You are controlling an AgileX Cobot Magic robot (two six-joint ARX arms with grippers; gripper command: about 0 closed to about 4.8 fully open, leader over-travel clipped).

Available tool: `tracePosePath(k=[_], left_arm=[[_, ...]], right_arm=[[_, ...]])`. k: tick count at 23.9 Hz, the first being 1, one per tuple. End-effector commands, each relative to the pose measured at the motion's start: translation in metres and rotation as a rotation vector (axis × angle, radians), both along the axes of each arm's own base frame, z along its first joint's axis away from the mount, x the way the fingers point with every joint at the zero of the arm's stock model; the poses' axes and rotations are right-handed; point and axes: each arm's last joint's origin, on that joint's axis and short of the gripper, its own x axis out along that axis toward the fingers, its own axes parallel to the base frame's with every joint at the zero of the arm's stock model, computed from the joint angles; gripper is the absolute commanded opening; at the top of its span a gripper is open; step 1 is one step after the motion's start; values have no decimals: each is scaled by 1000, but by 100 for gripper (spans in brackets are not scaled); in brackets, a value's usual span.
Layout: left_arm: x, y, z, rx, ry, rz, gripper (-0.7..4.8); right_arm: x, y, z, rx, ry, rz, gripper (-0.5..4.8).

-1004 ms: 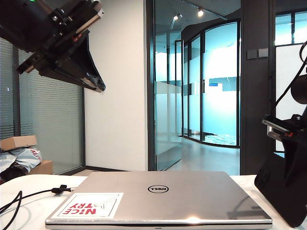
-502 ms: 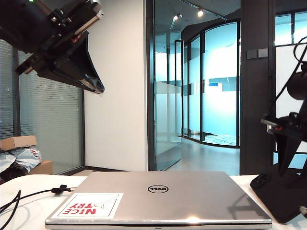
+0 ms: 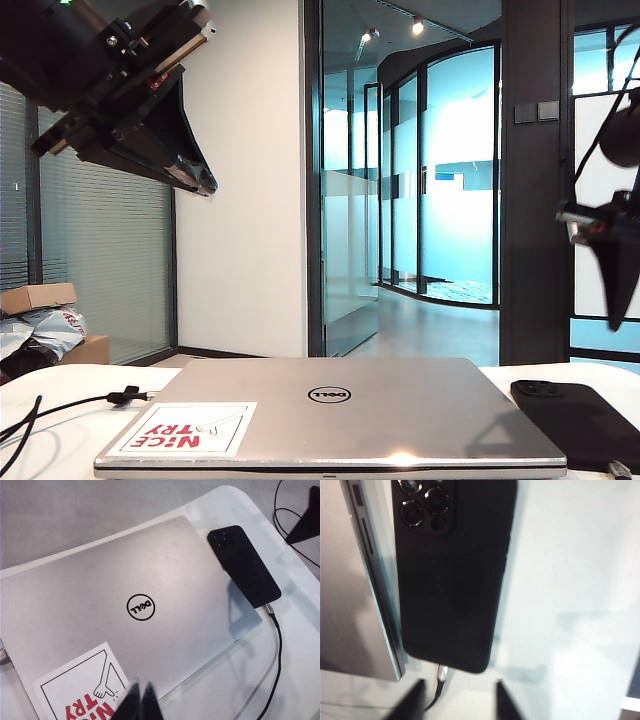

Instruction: Pick up the charging cable and the phone, plug the charging cable into the charging port on the phone, and finally place them back on the table.

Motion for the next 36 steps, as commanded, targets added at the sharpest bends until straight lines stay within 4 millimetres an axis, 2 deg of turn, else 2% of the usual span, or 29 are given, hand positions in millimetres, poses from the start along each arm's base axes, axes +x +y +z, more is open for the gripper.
tracePosePath(k=[1, 6, 11, 17, 18, 21, 25, 31, 36], left_arm=[[-4, 2, 6, -5, -15, -8, -6], [-12, 8, 10, 7, 0, -5, -6], [-21, 13, 10, 2, -8, -5, -6], [-31, 19, 1, -2, -68, -24, -6], [-35, 22, -5, -8, -106, -34, -6], [-41, 26, -15, -34, -151, -32, -6], [-44, 28, -25, -62, -211, -32, -6], [-46, 29, -38, -98, -271, -28, -6], [-45, 28, -34, -131, -326, -26, -6]], right_arm=[[-9, 0, 25, -33, -57, 2, 80], [-21, -1, 51, -83, -145, -3, 43], [-41, -1, 64, -91, -255, -8, 32], [-71, 0, 64, -95, -435, -14, -1], [-83, 0, 61, -102, -520, 7, -1], [-100, 2, 53, -64, -662, 22, -1], [-119, 3, 47, -64, -760, 22, -1], [-119, 2, 48, -65, -768, 21, -1], [-119, 2, 48, -65, -768, 21, -1]])
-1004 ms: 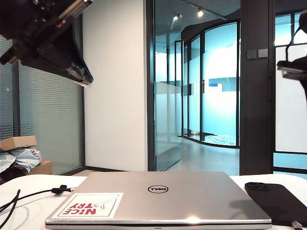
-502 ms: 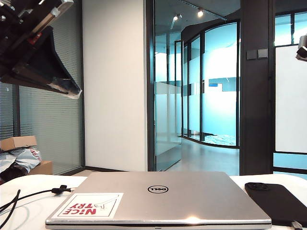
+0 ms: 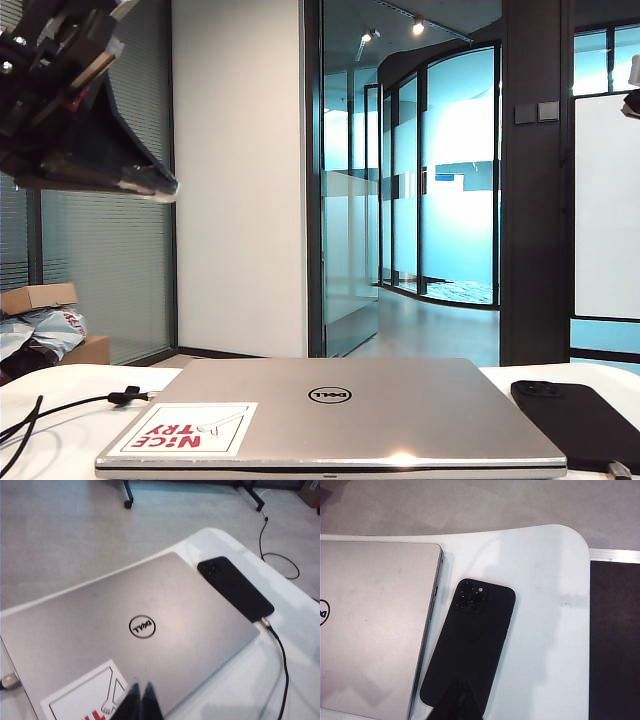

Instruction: Pick up the charging cable and the phone, plug the charging cable into the charging port on the phone, and finally place them back on the table.

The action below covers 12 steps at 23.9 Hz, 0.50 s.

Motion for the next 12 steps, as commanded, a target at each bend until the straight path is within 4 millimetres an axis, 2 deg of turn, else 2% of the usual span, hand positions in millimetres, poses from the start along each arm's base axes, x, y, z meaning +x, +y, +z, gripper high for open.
tracePosePath(k=[1, 4, 8, 12], left_arm=[[2, -1, 8, -38, -68, 2, -6], [2, -1, 15, -73, -125, 5, -6], [-10, 11, 35, -129, -240, 24, -6], [-19, 42, 38, -127, -352, 163, -6]], right_arm=[[1, 0, 3, -1, -21, 4, -1], [1, 0, 3, -1, -21, 4, -1], [1, 0, 3, -1, -21, 4, -1], [1, 0, 3, -2, -21, 4, -1]])
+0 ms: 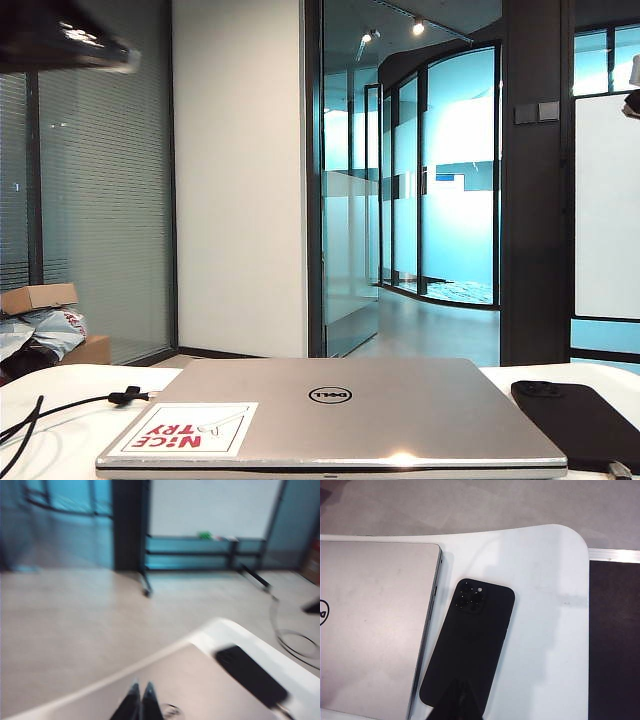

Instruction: Pick up the charging cable and the phone, plug the charging cable into the charging port on the phone, and finally place them back on the table.

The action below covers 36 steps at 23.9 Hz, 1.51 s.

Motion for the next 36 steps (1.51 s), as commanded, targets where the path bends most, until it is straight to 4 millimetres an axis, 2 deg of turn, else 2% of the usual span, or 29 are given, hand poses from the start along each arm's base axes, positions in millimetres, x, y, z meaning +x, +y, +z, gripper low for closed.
tracePosePath(k=[1, 5, 7, 11, 17, 23, 30, 36], left_arm=[[-5, 24, -4, -3, -50, 134, -6], [-16, 51, -16, -9, -79, 306, -6], [-23, 58, -27, -5, -73, 352, -6], [-33, 63, -48, -11, -99, 392, -6], [-41, 65, -69, -12, -150, 409, -6], [-46, 71, -68, 29, -193, 476, -6], [-45, 73, -77, 79, -114, 494, -6], [-45, 73, -77, 78, -116, 494, -6]], right_arm=[[1, 0, 3, -1, -21, 4, -1], [1, 0, 3, -1, -21, 5, -1], [1, 0, 3, -1, -20, 4, -1], [1, 0, 3, -1, -21, 5, -1], [1, 0, 3, -2, -21, 4, -1], [1, 0, 3, -1, -21, 4, -1], [1, 0, 3, -1, -21, 4, -1], [1, 0, 3, -1, -21, 5, -1]])
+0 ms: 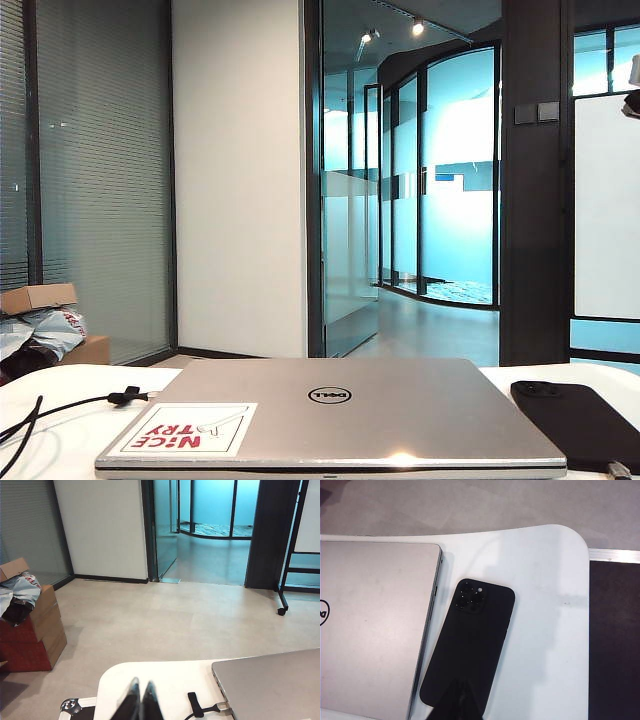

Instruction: Pick up the charging cable and the phone, plug the charging cable into the charging port on the phone, and finally place them back on the table.

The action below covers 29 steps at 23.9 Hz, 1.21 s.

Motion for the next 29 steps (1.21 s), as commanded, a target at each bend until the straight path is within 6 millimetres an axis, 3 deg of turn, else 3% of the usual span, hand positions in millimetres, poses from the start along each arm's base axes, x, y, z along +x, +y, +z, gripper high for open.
tracePosePath(k=[1, 22, 29], left_arm=[[0, 0, 1, 1, -8, 0, -6], [0, 0, 1, 0, -8, -2, -5], [0, 0, 1, 0, -8, -2, -6]], right_arm=[[1, 0, 3, -1, -21, 4, -1], [1, -1, 3, -23, -27, -20, -1], [-15, -5, 8, -133, -187, -152, -1]])
